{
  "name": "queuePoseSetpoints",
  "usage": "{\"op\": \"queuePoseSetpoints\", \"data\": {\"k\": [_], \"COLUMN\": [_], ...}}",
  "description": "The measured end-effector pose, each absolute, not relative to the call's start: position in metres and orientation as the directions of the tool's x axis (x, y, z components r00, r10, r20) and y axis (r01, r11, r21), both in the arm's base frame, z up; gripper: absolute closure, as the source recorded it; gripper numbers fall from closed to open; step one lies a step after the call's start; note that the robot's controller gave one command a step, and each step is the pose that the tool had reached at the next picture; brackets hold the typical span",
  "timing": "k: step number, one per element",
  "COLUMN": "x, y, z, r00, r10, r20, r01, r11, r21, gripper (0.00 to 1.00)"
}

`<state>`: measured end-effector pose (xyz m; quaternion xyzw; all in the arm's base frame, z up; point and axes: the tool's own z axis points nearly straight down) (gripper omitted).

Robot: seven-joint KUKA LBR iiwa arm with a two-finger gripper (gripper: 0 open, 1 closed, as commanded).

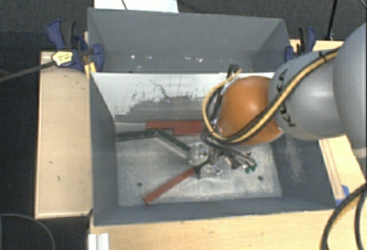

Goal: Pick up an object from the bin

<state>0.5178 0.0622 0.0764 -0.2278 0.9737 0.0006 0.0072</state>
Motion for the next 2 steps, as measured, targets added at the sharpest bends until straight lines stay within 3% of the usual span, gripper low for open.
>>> {"op": "queuePoseSetpoints", "data": {"k": [1,2], "x": [0.518,0.518], "y": [0.062,0.057], "z": [0.076,0.218], "r00": [-0.896,-0.844], "r10": [-0.444,-0.536], "r20": [-0.014,-0.004], "r01": [-0.444,-0.536], "r11": [0.896,0.844], "r21": [-0.002,-0.001], "gripper": [1.0,1.0]}}
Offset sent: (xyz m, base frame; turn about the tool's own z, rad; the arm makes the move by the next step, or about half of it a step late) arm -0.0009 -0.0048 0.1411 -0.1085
